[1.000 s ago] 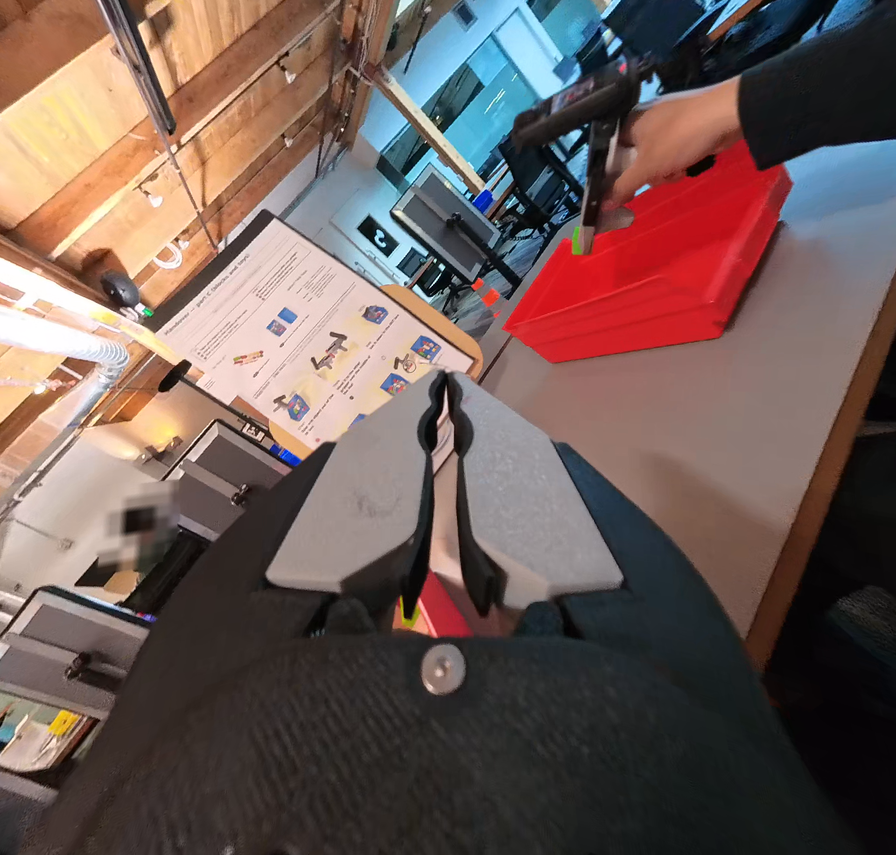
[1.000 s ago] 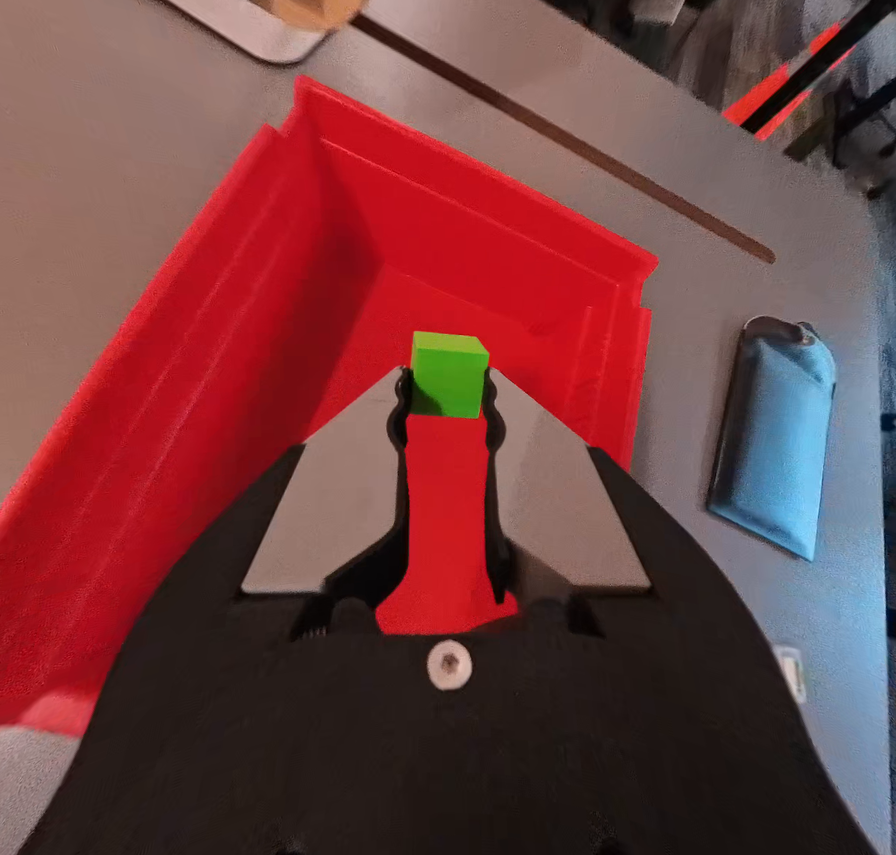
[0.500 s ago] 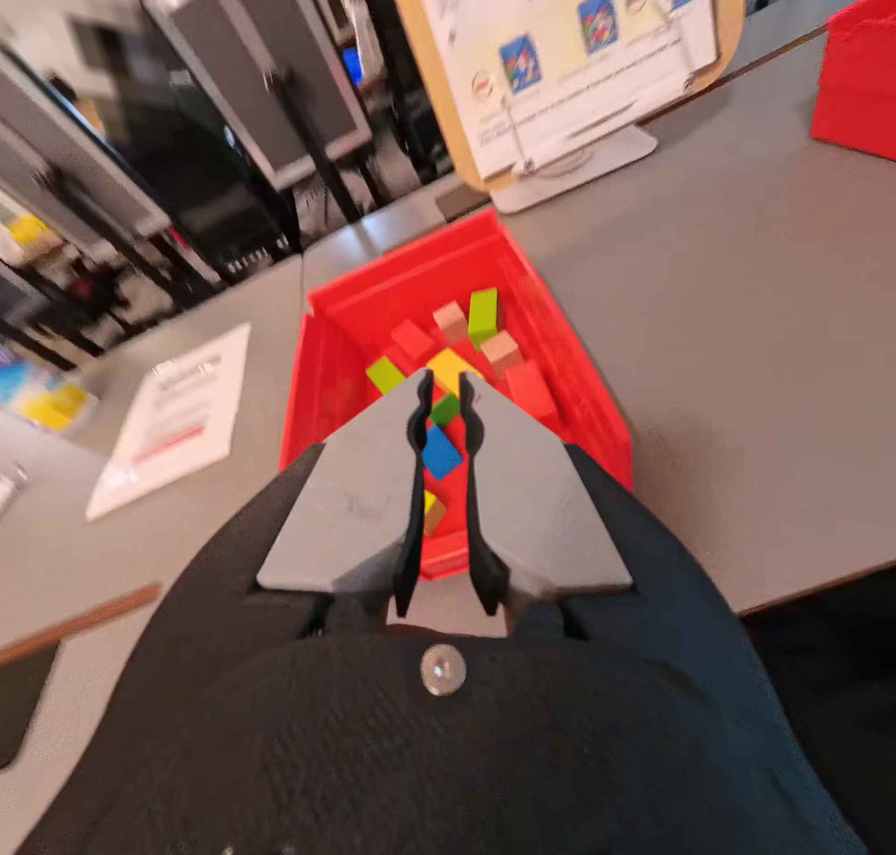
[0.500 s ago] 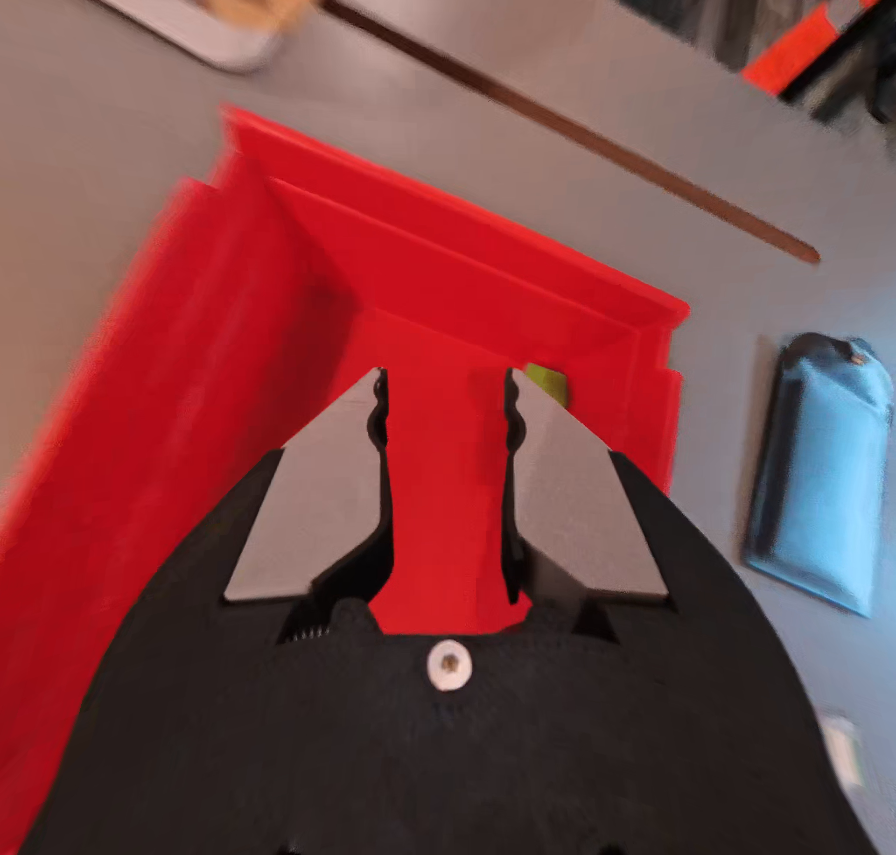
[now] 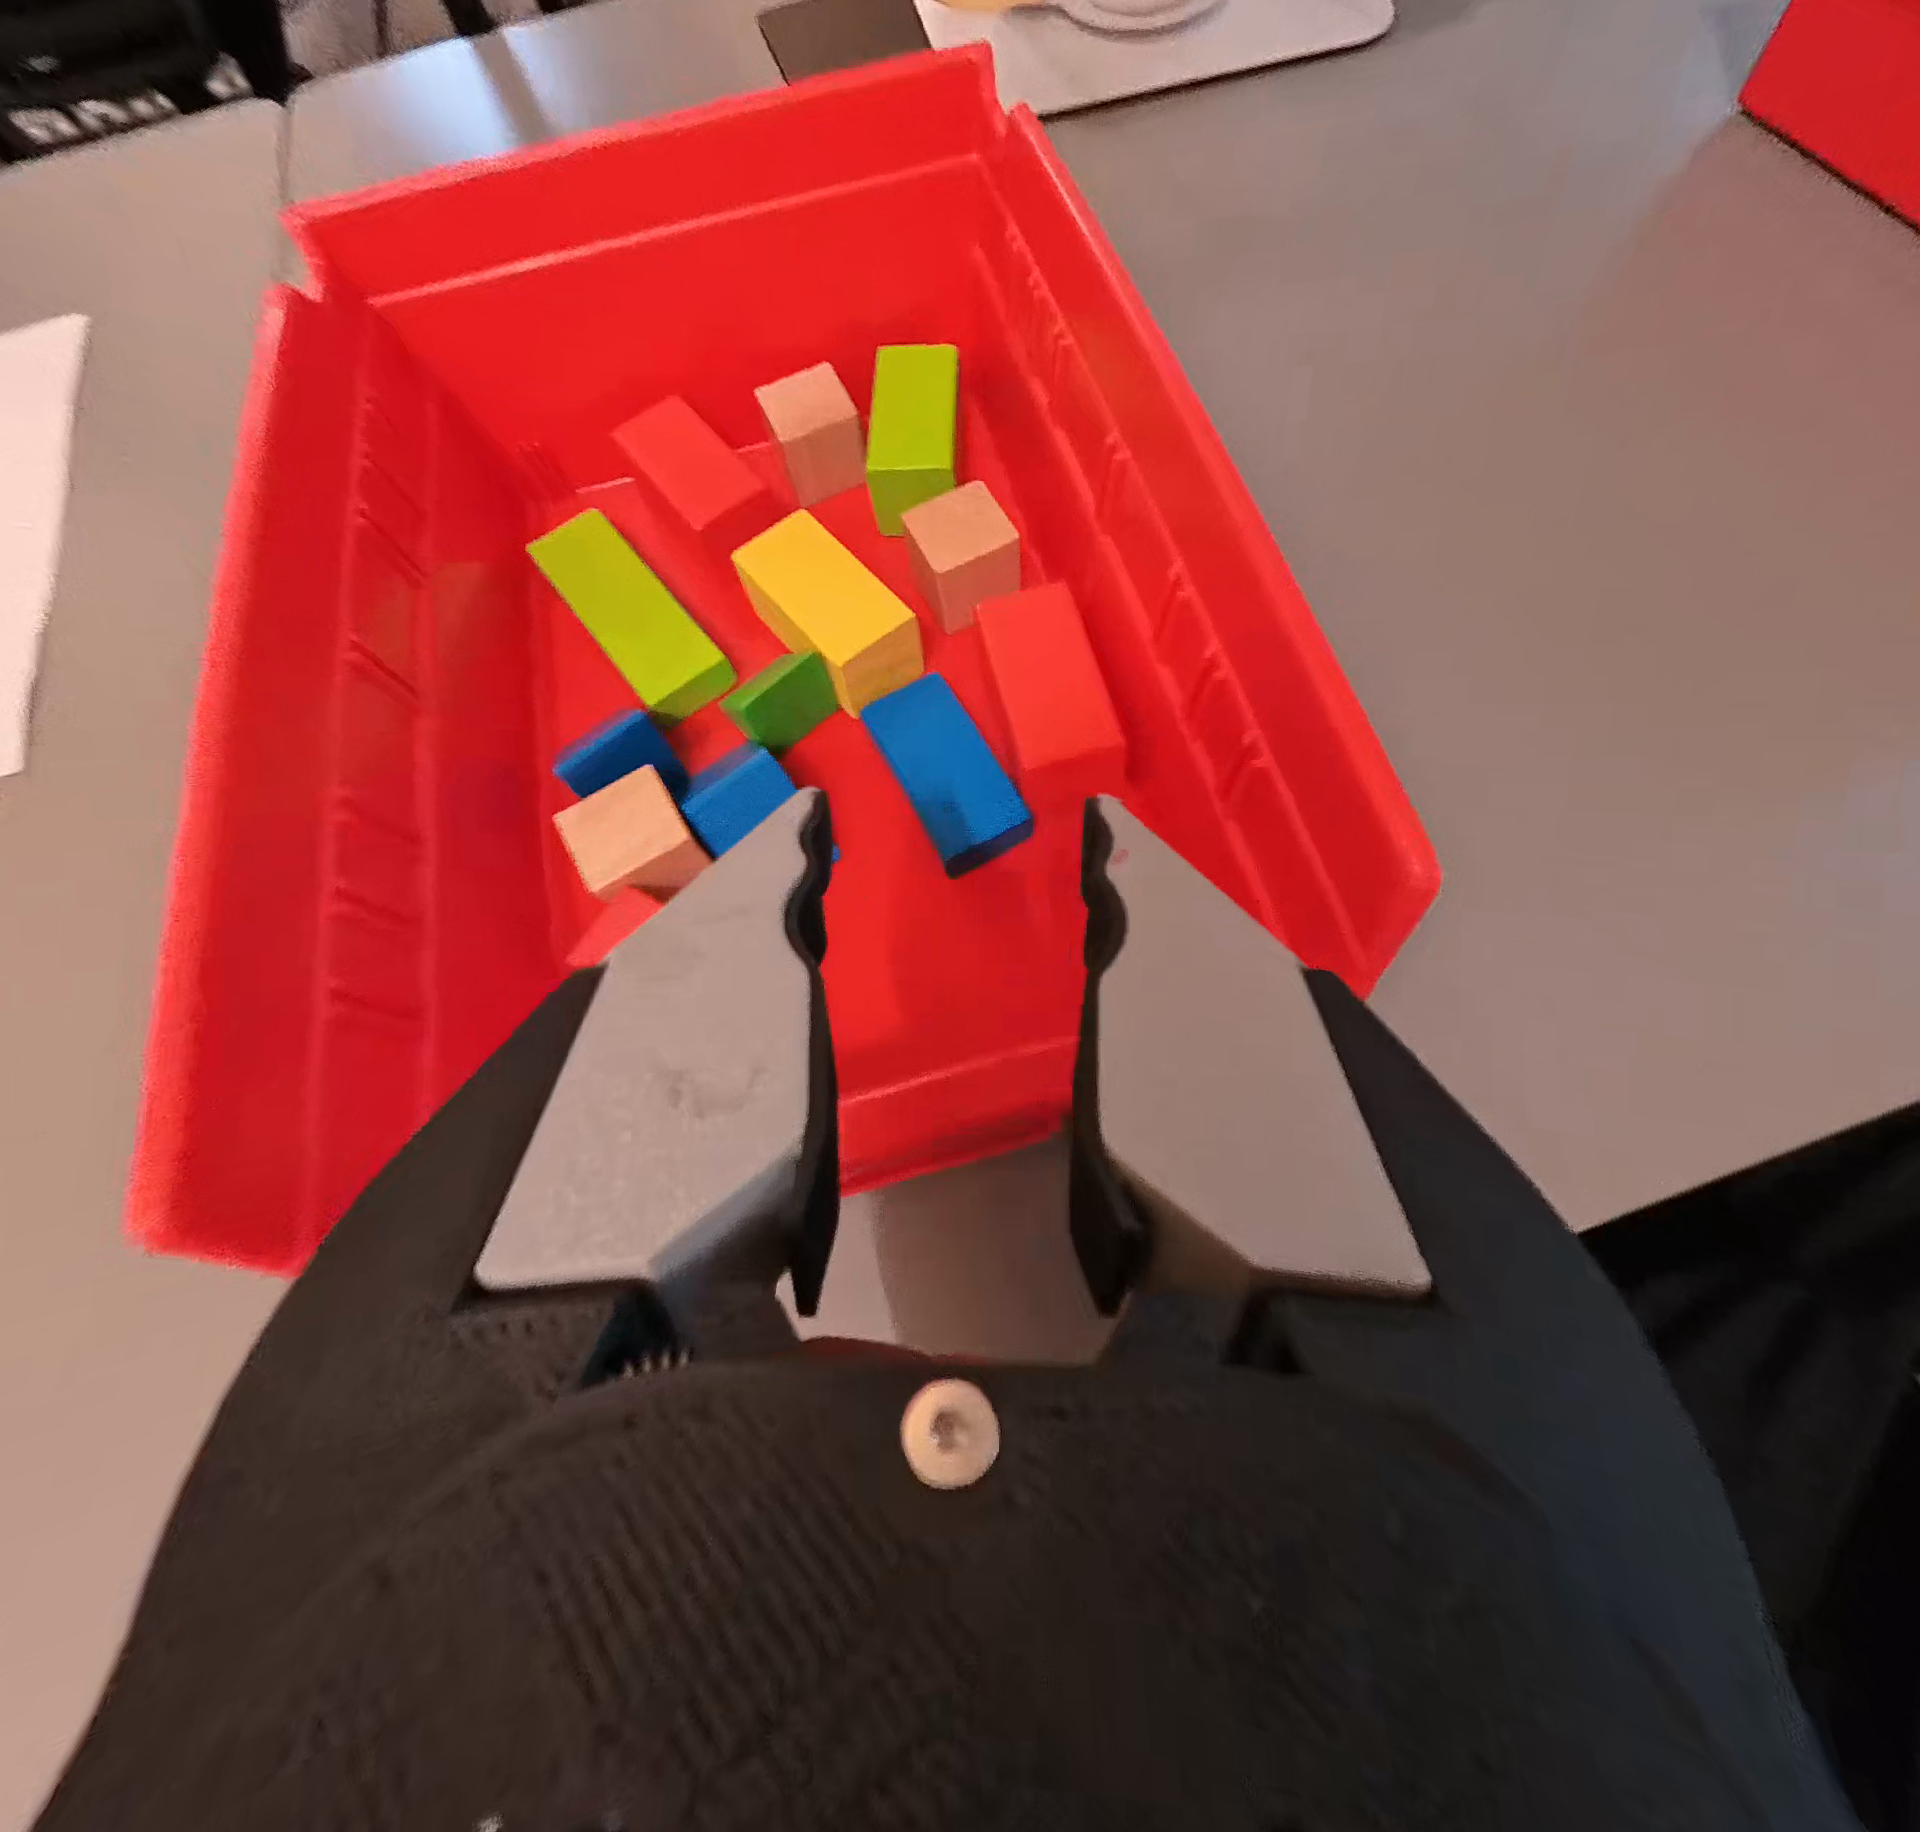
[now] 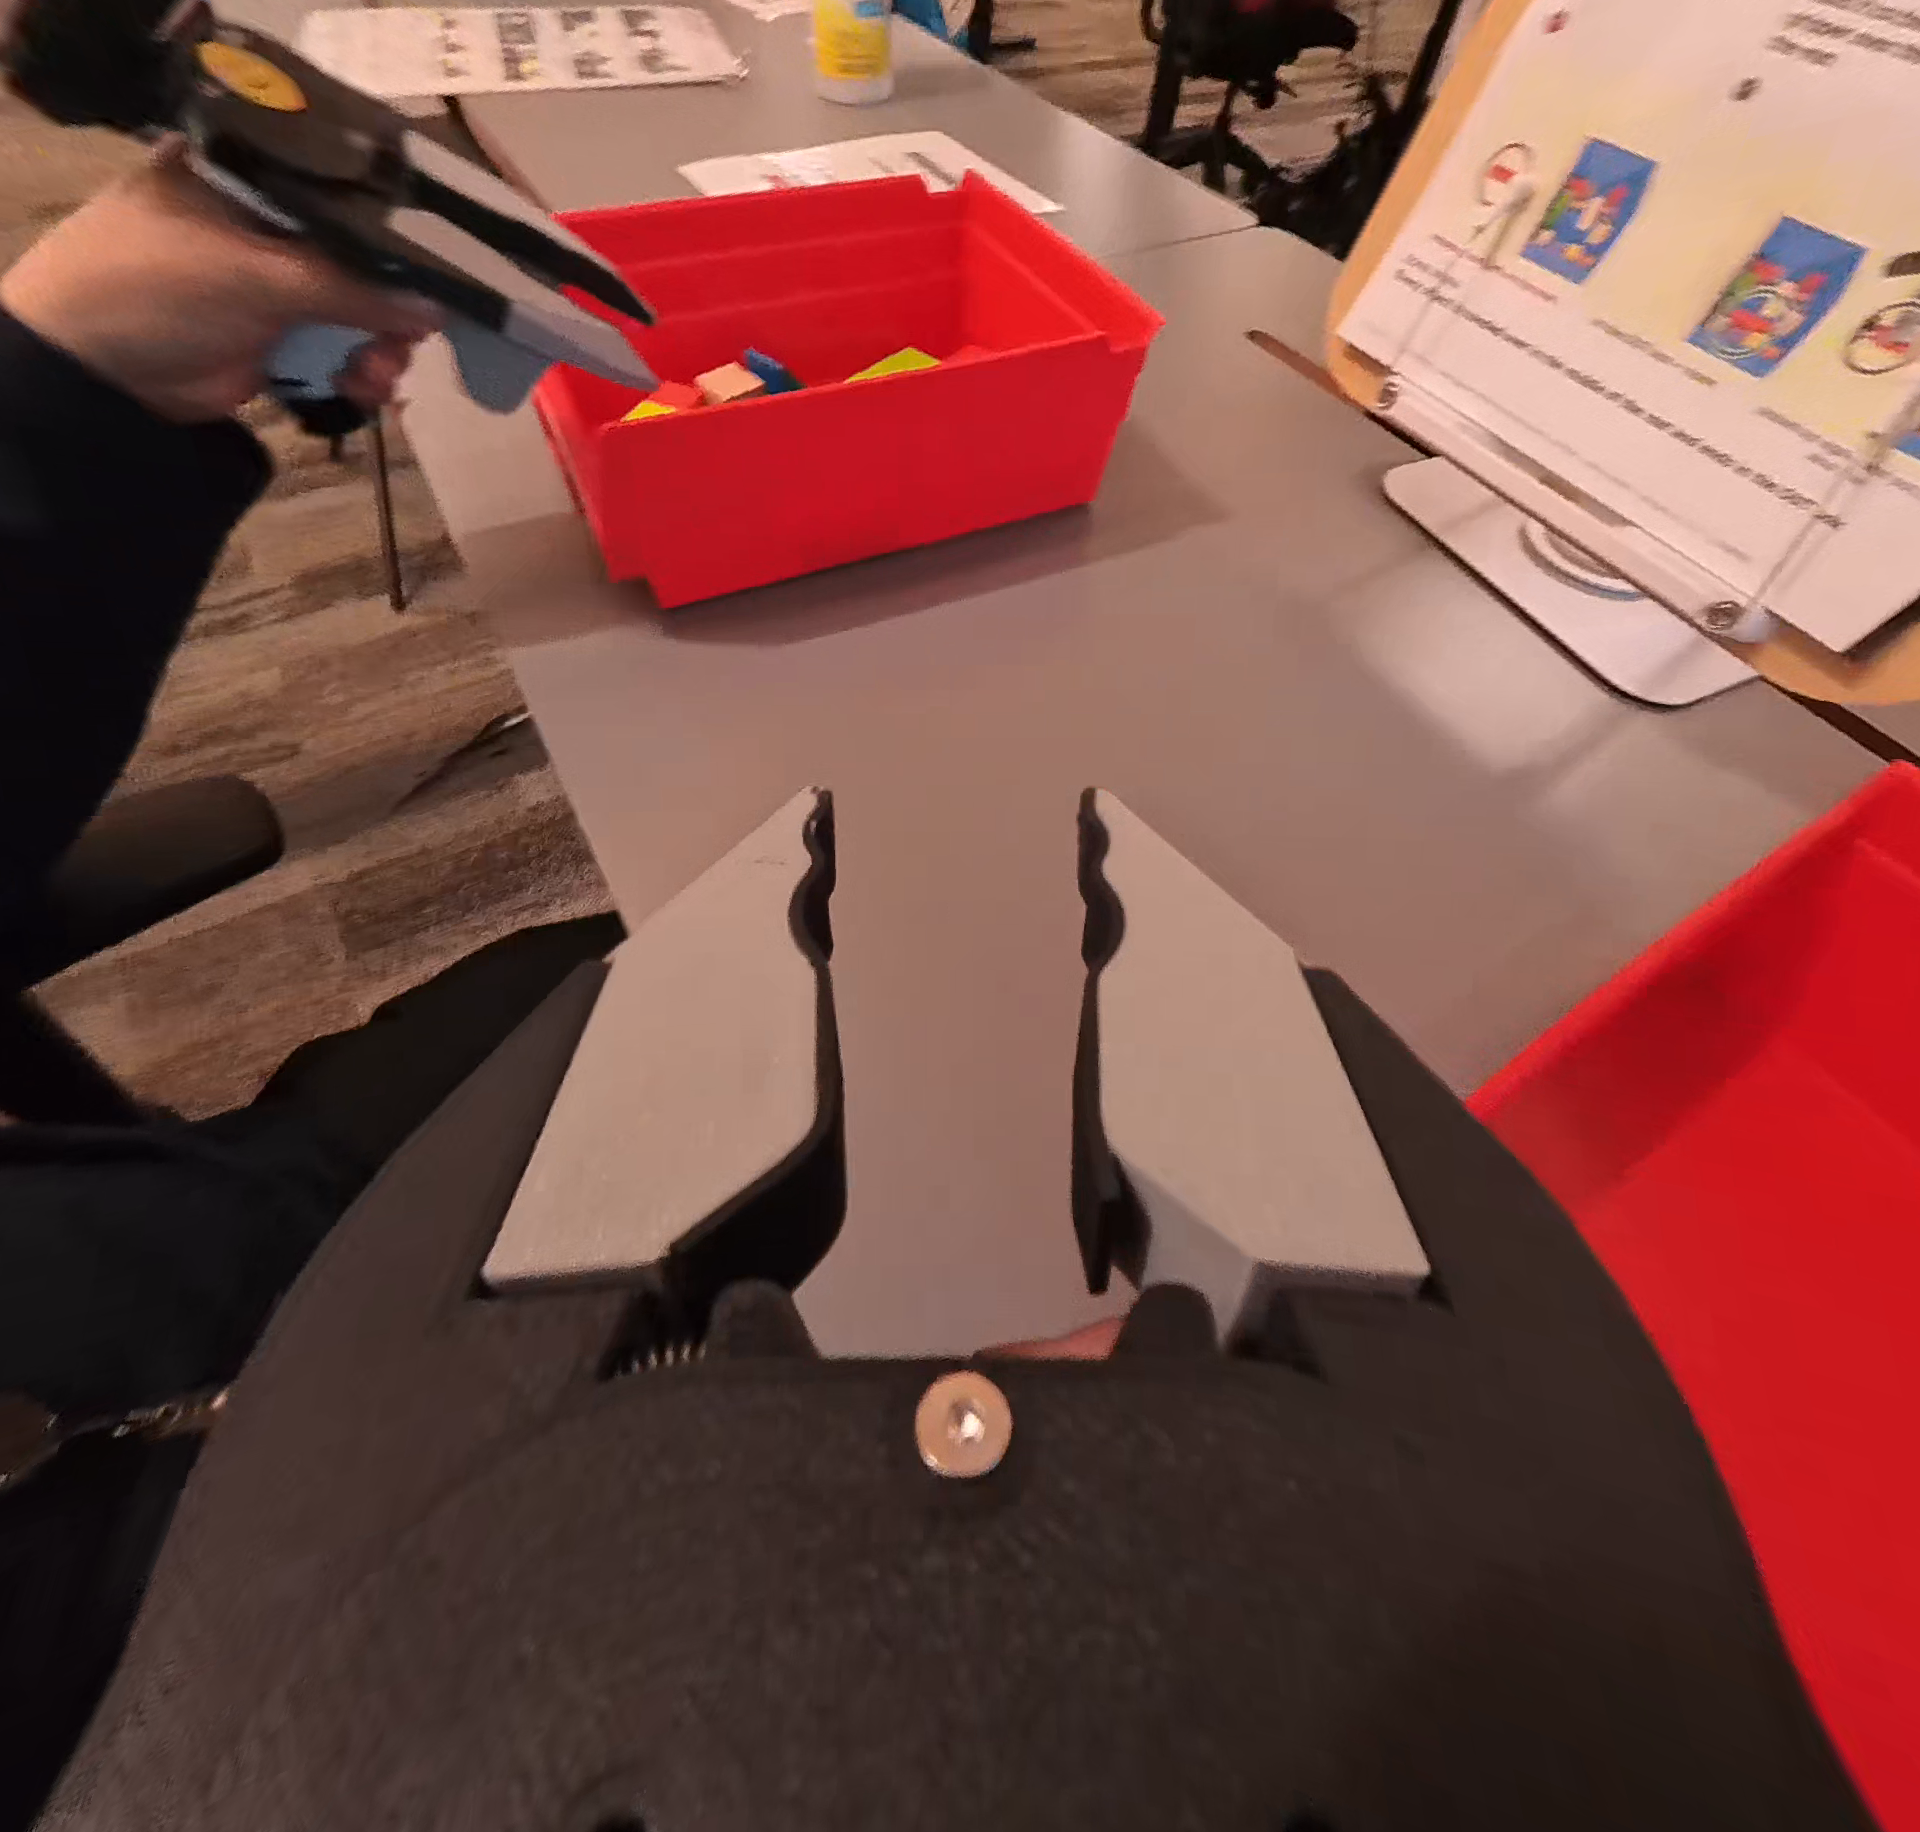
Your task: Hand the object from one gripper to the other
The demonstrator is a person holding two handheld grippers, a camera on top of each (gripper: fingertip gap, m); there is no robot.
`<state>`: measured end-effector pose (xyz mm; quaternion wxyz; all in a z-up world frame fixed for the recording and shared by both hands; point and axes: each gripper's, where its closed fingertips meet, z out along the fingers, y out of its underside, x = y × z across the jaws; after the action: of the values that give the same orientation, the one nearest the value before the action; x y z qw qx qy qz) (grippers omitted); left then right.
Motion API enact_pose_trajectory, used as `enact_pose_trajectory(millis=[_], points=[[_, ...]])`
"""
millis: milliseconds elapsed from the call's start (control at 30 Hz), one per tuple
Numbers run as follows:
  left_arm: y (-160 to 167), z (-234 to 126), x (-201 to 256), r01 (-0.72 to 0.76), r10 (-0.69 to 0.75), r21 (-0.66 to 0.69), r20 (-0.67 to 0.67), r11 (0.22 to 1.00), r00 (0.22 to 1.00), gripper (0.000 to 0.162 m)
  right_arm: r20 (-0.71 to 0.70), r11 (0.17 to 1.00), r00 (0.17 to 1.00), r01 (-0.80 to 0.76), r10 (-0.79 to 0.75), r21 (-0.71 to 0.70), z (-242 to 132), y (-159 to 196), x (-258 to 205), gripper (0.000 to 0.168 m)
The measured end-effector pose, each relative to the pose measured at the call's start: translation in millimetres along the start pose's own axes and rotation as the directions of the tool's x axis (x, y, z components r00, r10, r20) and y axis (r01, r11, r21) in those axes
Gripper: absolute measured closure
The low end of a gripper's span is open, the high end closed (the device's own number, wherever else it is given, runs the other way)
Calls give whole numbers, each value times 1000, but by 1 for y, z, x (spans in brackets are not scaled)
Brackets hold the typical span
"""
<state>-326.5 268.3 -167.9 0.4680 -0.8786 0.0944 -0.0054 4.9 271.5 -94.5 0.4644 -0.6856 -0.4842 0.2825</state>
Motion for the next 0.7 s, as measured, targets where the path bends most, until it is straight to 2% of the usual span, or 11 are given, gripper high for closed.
enact_pose_trajectory(millis=[33,167,233,367,500,600,700], points=[[3,8,3,0,-1,-22,-11,1000,1000,113,5,1000,1000,15,-15,-18,-1,2,-3,122],[22,43,2,-43,40,-183,-22,982,999,113,-52,999,998,32,-32,1,-17,1,5,123],[23,55,1,-3,-16,-246,-77,969,997,114,-36,999,999,13,-11,35,-25,-3,6,124],[25,75,-8,44,-92,-394,-103,918,990,110,-39,997,999,-23,26,76,-37,-6,14,127],[20,89,-7,109,-189,-469,-127,877,974,104,-46,997,998,-29,33,70,-40,-2,18,127],[18,93,-11,115,-185,-483,-99,868,978,99,-47,998,998,-30,32,60,-41,0,19,126],[18,90,-19,96,-146,-489,-65,867,987,104,-53,997,998,-37,41,64,-42,0,22,126]])
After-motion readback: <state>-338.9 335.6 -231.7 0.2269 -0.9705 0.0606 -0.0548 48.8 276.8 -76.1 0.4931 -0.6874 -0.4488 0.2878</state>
